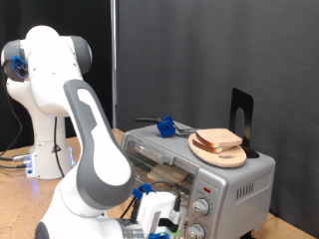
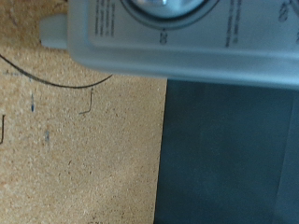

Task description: Make a piece of toast with the oven

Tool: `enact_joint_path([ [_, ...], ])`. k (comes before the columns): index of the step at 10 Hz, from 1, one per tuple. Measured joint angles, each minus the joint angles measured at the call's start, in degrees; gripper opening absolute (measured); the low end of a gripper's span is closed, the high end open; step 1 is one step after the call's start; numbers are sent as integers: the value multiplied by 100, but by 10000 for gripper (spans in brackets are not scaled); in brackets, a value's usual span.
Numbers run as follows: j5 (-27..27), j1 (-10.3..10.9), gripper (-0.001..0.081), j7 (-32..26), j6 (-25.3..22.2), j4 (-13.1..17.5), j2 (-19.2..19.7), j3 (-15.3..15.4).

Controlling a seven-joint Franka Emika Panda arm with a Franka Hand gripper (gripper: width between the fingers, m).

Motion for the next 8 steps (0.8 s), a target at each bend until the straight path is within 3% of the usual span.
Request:
enact_joint_path([
  [8,31,185,806,-103,197,-111,82,214],
])
